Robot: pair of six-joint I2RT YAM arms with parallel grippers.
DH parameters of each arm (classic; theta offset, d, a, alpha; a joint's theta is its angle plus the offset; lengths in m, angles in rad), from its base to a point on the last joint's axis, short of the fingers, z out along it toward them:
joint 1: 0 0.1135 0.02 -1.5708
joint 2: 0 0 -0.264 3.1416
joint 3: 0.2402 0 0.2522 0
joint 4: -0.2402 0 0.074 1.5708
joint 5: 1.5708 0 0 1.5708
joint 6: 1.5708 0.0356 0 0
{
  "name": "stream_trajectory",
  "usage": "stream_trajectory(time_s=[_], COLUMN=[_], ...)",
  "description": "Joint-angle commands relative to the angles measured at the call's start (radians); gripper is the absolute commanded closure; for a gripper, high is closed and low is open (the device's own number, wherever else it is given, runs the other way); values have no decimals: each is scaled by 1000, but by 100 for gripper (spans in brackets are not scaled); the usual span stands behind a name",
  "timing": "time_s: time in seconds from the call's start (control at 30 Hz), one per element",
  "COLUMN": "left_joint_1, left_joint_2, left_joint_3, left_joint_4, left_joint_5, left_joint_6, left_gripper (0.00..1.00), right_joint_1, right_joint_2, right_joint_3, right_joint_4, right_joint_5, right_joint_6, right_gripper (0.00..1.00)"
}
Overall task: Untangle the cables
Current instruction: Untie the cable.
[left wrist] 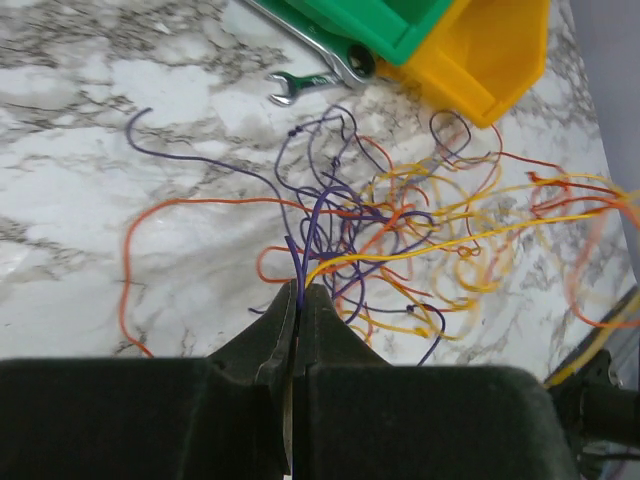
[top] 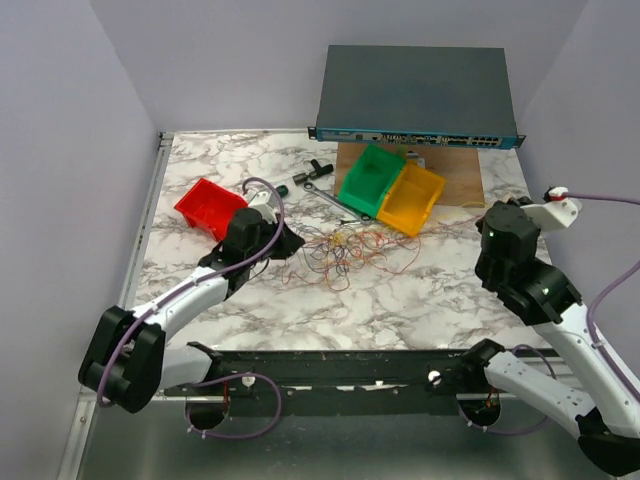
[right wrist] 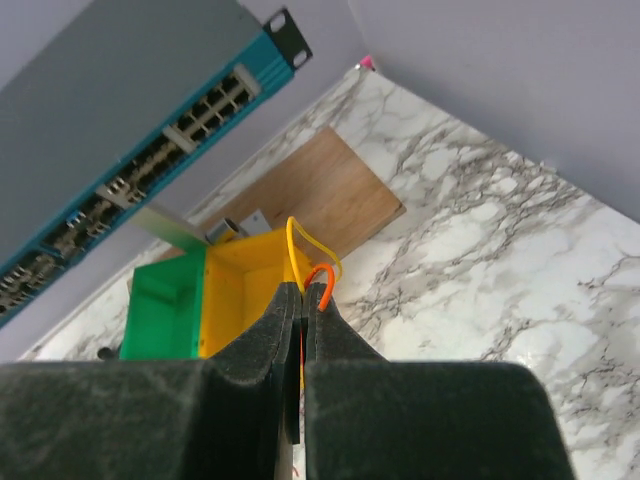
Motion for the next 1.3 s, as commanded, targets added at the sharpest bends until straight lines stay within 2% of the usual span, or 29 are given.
stream_trajectory(time_s=[0.0, 0.07, 0.13, 0.27, 0.4, 0.47, 0.53, 0.6, 0.63, 0.7, 0.77, 0.9, 1.03, 1.13, 1.27], left_joint_1=[22, 31, 47, 65, 77, 77, 72, 61, 49, 19, -13, -82, -129, -148, -178], left_joint_2=[-104, -132, -153, -188, -190, -189, -204, -251, -287, -342, -349, -300, -285, -240, -123], left_joint_3=[-14, -33, -58, -118, -116, -87, -56, -72, -93, -121, -85, 0, -30, -42, 19], left_joint_4=[-130, -184, -205, -217, -260, -266, -269, -196, -144, -91, -117, -150, 77, 251, 323], left_joint_5=[-269, -416, -494, -565, -593, -552, -450, -344, -301, -280, -289, -261, -41, 117, 187], left_joint_6=[-52, -132, -196, -239, -247, -164, -57, 16, 41, 50, 67, 131, 185, 184, 191], left_gripper=[100, 100, 100, 100, 100, 100, 97, 79, 66, 45, 41, 35, 30, 30, 34], right_joint_1=[-3, -2, -2, -2, -2, -2, -2, -2, -2, -2, -1, -2, -1, -1, -1], right_joint_2=[-31, -38, -41, -35, -25, -18, 14, 80, 114, 189, 245, 318, 362, 381, 391], right_joint_3=[125, 173, 209, 257, 281, 301, 332, 378, 399, 414, 410, 392, 393, 404, 421], right_joint_4=[-55, -29, 5, 35, 37, 38, 10, -42, -61, -65, -33, 41, 77, 87, 101], right_joint_5=[165, 187, 198, 169, 134, 3, -219, -443, -558, -746, -871, -997, -1034, -1037, -1056], right_joint_6=[-108, -177, -253, -322, -335, -366, -368, -352, -351, -329, -302, -259, -226, -211, -192], right_gripper=[99, 99, 99, 99, 99, 99, 99, 99, 99, 99, 99, 99, 99, 99, 99])
